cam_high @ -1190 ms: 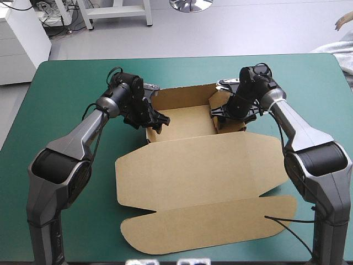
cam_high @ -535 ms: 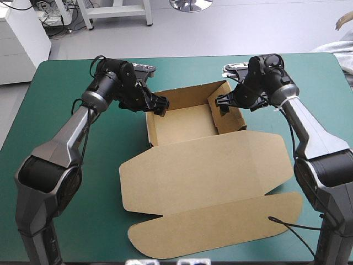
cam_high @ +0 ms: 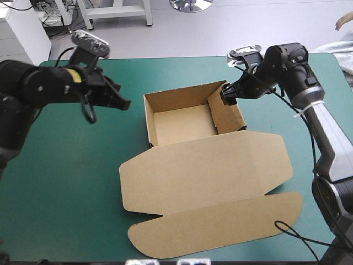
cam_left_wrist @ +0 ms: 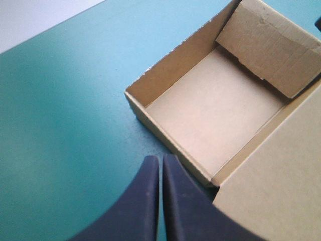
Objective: Fold the box
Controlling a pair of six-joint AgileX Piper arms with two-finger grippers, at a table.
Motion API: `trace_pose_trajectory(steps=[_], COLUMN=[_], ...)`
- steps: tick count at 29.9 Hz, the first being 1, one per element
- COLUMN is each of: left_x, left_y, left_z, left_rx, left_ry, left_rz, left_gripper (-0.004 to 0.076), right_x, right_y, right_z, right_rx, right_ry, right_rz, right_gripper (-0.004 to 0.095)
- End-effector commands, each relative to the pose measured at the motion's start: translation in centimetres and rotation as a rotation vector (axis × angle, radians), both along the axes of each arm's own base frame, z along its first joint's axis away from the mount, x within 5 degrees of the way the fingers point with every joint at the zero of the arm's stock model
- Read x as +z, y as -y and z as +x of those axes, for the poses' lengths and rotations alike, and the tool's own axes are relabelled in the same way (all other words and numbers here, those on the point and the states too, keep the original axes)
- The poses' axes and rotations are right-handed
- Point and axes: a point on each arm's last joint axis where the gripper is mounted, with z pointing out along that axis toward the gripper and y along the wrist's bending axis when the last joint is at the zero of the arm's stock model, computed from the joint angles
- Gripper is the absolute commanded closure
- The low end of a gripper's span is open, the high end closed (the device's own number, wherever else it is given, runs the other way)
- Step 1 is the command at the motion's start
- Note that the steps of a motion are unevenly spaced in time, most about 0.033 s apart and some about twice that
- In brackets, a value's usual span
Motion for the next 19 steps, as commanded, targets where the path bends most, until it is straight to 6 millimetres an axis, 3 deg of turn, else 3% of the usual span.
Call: trace_pose_trajectory(steps=[1,4,9,15,19], left_x=[1.2,-0.6,-6.1,-12.6,-15.1], left_y=[-2.5,-4.0,-5.3,-6.4,-6.6], left_z=[-5.5,-8.2,-11.3,-12.9,-13.5], left_rx=[-0.005,0.011,0.035,0.125,0.122], left_ry=[0.055,0.035,-0.098,-0.273,-0.342], left_rz=[0.029,0.064,0.094,0.142,0.171], left_gripper=[0.0731,0.0731,0.0731,0.0731,0.0731], right_x=[2.3,1.7,-0.1,-4.0,-6.6], right_y=[0.5,0.4,0.1,-0.7,-1.2], right_z=[-1.1,-0.5,0.8,3.2,4.7], right_rx=[0.022,0.03,0.036,0.045,0.052], right_ry=[0.067,0.058,0.03,-0.048,-0.083], right_rz=[0.0,-0.015,-0.036,-0.064,-0.077], right_gripper=[0.0075,0.0075,0.0075,0.0075,0.0091])
